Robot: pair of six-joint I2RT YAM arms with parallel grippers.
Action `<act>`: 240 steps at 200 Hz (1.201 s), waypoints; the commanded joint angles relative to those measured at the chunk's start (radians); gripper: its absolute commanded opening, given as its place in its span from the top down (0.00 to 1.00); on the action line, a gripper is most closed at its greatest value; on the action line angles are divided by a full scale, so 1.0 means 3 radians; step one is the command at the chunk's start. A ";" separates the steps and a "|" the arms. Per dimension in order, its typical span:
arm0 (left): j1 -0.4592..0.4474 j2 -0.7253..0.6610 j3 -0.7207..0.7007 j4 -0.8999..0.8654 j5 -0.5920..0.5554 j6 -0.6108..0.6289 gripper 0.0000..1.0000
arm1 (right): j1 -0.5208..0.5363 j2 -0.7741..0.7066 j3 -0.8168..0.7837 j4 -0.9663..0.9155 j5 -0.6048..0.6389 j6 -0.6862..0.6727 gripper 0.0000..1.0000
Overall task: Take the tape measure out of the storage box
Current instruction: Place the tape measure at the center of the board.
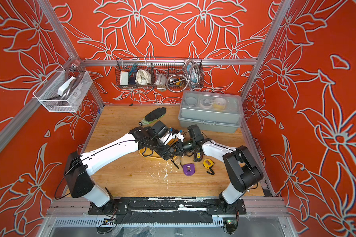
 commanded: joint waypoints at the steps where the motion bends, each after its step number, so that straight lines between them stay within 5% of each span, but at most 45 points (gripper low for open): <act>1: 0.0084 -0.0275 0.0086 0.0316 -0.0235 -0.0182 0.01 | -0.0144 -0.0035 -0.0006 -0.0109 -0.0012 -0.0041 0.79; 36: 0.0333 0.0009 0.0407 -0.0200 -0.0397 -0.0344 0.00 | -0.0802 -0.0452 -0.0068 -0.0581 0.0196 -0.0293 0.79; 108: 0.0371 0.1375 0.0832 -0.0701 -0.0421 -0.0377 0.03 | -0.2458 -0.1172 -0.0755 -0.1155 0.1002 -0.0524 0.76; 200: 0.0371 0.1325 0.0343 -0.0671 -0.0298 -0.0716 0.03 | -0.3572 -0.1214 -0.1035 -0.1248 0.1561 -0.0736 0.75; 240: 0.0440 0.1248 0.0215 -0.0656 -0.0311 -0.0817 0.03 | -0.3669 -0.0929 -0.1108 -0.1137 0.1628 -0.0883 0.70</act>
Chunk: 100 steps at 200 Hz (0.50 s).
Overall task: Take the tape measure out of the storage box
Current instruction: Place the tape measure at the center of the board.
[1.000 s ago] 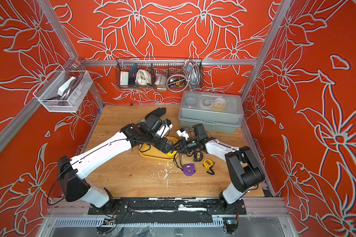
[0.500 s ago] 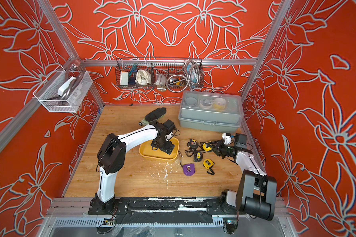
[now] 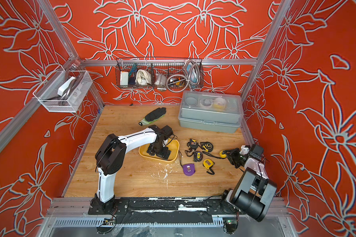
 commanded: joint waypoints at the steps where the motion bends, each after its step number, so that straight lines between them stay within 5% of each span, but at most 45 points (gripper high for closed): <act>1: 0.0058 -0.0172 -0.0059 -0.0057 0.0030 -0.0117 0.03 | -0.0011 0.0181 -0.0044 0.0073 0.0046 -0.0160 0.70; 26: 0.0135 -0.0281 -0.0036 -0.0030 0.0136 -0.0162 0.03 | -0.0014 0.0353 -0.0113 0.0179 0.0104 -0.0211 0.64; 51: 0.0207 -0.0327 0.0027 -0.0106 0.0193 -0.0237 0.02 | -0.0014 0.0318 -0.0185 0.0226 0.0186 -0.0241 0.45; 80: 0.0314 -0.0483 -0.0021 -0.0016 0.0159 -0.0335 0.02 | -0.0009 0.0146 -0.0131 0.0150 0.0293 -0.0328 0.01; 100: 0.0391 -0.0700 -0.0059 0.0135 0.0110 -0.0380 0.01 | -0.0001 -0.0101 -0.0062 0.0076 0.0396 -0.0383 0.00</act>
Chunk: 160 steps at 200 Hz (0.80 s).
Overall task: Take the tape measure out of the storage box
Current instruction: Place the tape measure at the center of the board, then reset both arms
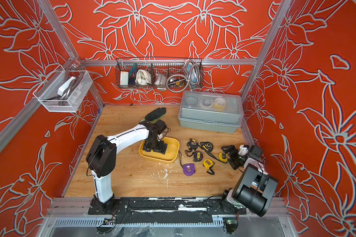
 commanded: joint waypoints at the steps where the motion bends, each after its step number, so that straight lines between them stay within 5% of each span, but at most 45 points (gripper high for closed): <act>1: 0.0094 -0.0341 -0.0032 0.0118 -0.0040 -0.0106 0.01 | -0.0005 -0.0188 0.0019 -0.0191 0.0340 -0.0119 0.00; 43: 0.0313 -0.1057 -0.0271 0.0601 -0.0321 -0.0200 0.00 | 0.0333 -0.0910 0.0143 -0.0376 0.0902 -0.0020 0.00; 88: 0.0874 -0.1500 -0.0559 0.0808 -0.0678 -0.0201 0.00 | 0.0811 -0.0911 0.0383 -0.0196 0.1199 0.0101 0.00; 127: 0.1382 -0.1835 -0.1270 0.1493 -0.1279 0.0047 0.00 | 0.1408 -0.0789 0.0488 0.0465 0.2350 -0.0444 0.00; 160: 0.1509 -0.2050 -0.2038 0.2475 -0.1697 0.0772 0.00 | 0.1586 -0.0810 0.0031 0.1217 0.2944 -0.1055 0.00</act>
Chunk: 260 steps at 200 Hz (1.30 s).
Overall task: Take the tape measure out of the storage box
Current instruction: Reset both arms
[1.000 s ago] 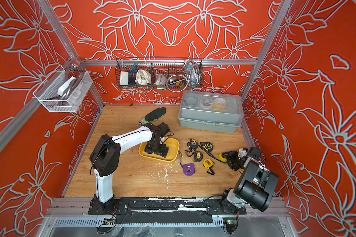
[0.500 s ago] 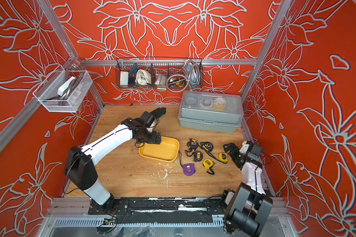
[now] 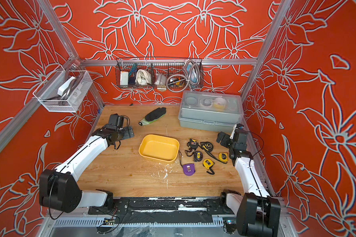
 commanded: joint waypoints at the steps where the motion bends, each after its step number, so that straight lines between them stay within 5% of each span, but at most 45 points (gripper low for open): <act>1: 0.0058 -0.0153 -0.0360 0.0797 -0.0445 0.0564 0.00 | 0.0068 -0.0020 -0.0357 0.0751 0.0693 -0.0498 0.00; 45: 0.0344 -0.0047 -0.0776 0.1422 -0.0106 0.0506 0.00 | 0.0233 0.0427 -0.0866 0.1901 0.0648 -0.0768 0.00; 97: 0.0383 -0.0088 -0.1890 0.3253 0.0245 0.0836 0.00 | 0.0574 0.1008 -0.1162 0.3029 0.0534 -0.1179 0.00; 119: 0.0432 -0.0007 -0.2206 0.3897 0.0502 0.0888 0.00 | 0.0595 0.1067 -0.1131 0.3015 0.0358 -0.1287 0.00; 151: 0.0449 0.0273 -0.2269 0.4229 0.0828 0.1002 0.00 | 0.0590 0.1094 -0.1115 0.3021 0.0303 -0.1296 0.00; 260: 0.0462 0.0241 -0.2254 0.4147 0.0811 0.0995 0.00 | 0.0568 0.1111 -0.0986 0.2789 0.0397 -0.1227 0.00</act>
